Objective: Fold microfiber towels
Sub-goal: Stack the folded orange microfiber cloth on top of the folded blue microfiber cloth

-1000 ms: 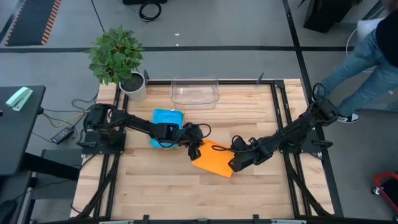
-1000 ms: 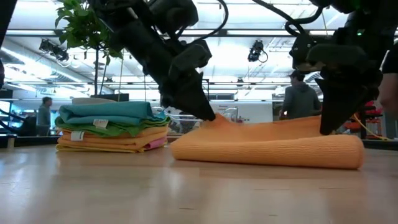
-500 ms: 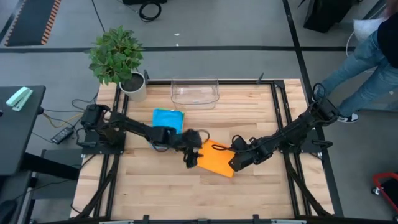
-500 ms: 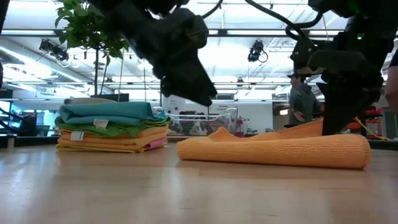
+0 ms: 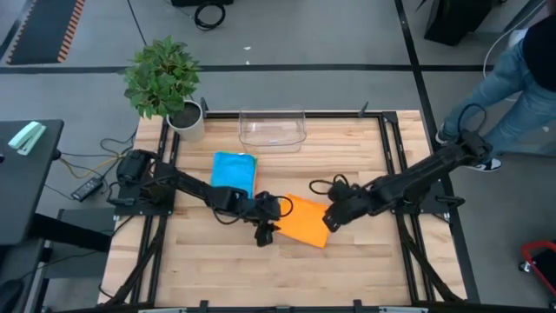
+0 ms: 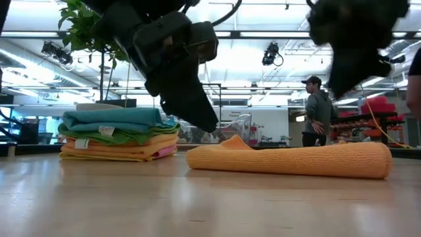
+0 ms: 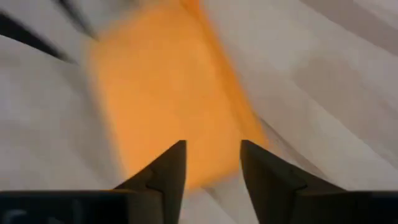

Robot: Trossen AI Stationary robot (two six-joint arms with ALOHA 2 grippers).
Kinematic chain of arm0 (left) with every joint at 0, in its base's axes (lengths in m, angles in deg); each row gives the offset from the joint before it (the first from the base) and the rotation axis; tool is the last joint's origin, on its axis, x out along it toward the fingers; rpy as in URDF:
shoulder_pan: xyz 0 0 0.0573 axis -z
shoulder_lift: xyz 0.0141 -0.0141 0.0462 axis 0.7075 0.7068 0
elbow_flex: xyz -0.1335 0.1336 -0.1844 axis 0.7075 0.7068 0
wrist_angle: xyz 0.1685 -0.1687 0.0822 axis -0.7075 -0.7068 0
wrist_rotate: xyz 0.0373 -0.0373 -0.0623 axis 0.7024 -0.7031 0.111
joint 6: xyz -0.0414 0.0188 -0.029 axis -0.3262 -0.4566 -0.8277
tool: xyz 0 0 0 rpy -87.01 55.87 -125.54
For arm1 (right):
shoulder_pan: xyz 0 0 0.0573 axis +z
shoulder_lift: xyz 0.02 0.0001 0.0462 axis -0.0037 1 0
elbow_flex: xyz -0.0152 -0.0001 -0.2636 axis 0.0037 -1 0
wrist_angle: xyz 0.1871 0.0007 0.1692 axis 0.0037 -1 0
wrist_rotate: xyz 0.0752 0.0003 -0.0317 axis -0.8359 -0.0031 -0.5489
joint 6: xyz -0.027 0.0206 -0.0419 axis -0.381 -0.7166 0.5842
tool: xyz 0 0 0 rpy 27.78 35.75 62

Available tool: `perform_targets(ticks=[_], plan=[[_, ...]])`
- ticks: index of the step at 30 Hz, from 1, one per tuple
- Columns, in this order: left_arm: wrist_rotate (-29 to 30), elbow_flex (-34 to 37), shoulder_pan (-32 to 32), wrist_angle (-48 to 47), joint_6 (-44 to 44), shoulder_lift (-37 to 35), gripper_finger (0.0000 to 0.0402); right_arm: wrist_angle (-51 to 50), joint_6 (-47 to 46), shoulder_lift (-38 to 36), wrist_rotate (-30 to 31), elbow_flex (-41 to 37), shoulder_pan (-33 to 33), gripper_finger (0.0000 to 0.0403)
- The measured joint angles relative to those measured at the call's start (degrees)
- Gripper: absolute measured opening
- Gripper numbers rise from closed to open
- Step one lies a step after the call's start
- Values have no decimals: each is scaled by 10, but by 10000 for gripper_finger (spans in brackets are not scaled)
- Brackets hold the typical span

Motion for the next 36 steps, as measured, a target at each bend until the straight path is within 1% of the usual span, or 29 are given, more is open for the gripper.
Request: perform_targets(ticks=[2,4,7,11,15,16,19,21,23,25,30,33,36], plan=[[0,0,0,1,-11,-4,154,57,41,-14,-6,0,-18,175],[0,-3,0,-3,-14,-14,150,91,92,-8,-46,-3,-54,194],[0,-11,0,-23,-24,-35,142,116,165,29,-121,-4,-119,222],[-4,-16,4,-86,-47,-80,134,153,247,75,-171,-4,-183,257],[-2,-17,17,-168,-71,-145,134,194,347,112,-198,-4,-210,281],[1,-16,23,-201,-76,-163,134,204,373,121,-210,-4,-214,284],[24,-17,39,-245,-98,-208,134,207,432,144,-228,-4,-226,288],[48,-15,54,-287,-108,-241,130,218,448,160,-235,-4,-234,287],[78,-17,67,-299,-123,-265,125,227,466,174,-237,-4,-238,286],[103,-15,82,-333,-137,-291,121,246,471,190,-243,-4,-238,285],[166,-16,111,-358,-162,-339,110,268,463,225,-259,-2,-234,284],[194,-16,125,-386,-175,-360,106,268,451,235,-237,-1,-222,274],[211,-16,133,-408,-185,-370,102,269,449,234,-202,-2,-203,247]])
